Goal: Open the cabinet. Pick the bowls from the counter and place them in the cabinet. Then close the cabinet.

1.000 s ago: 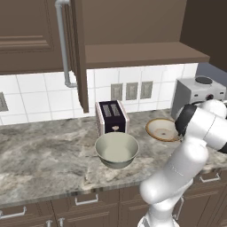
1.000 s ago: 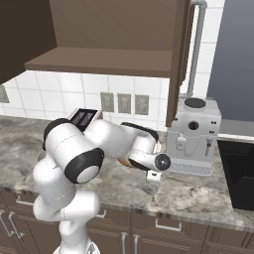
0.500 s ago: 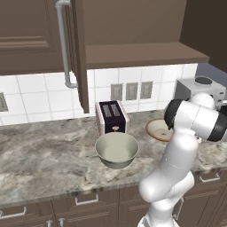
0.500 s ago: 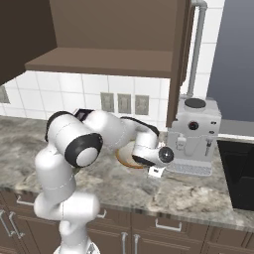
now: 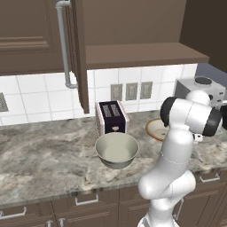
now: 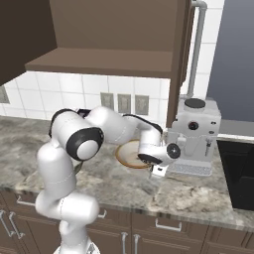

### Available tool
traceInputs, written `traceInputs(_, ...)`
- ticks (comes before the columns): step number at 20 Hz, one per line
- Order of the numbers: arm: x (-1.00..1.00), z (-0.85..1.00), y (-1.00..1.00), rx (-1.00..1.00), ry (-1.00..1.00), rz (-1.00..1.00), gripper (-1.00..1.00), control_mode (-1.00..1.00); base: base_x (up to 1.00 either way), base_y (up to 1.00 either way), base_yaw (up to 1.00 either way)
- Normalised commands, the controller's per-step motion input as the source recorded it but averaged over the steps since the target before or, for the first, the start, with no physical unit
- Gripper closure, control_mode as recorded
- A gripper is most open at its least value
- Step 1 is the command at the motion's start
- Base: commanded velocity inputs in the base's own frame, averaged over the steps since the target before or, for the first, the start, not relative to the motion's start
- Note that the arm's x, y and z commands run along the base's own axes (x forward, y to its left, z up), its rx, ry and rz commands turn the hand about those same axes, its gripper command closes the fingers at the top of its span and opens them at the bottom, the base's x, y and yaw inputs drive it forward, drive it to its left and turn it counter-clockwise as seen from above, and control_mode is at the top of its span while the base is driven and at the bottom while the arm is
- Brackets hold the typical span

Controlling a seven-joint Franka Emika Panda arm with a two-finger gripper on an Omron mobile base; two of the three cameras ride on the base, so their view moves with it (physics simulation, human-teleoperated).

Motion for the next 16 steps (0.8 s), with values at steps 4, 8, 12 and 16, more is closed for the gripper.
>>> traceInputs(4, -0.09, -0.76, 0.52, 0.0, -0.05, 0.13, -1.0, -1.0, 0.0, 0.0, 0.0)
traceInputs(8, -0.03, -0.88, 0.8, 0.0, -0.14, 0.09, -1.0, -1.0, 0.0, 0.0, 0.0)
traceInputs(12, -0.16, -0.87, 1.0, 0.0, -0.22, 0.06, 1.0, -1.0, 0.0, 0.0, 0.0)
traceInputs(16, -0.15, -0.89, 1.0, 0.0, -0.22, 0.05, 1.0, -1.0, 0.0, 0.0, 0.0)
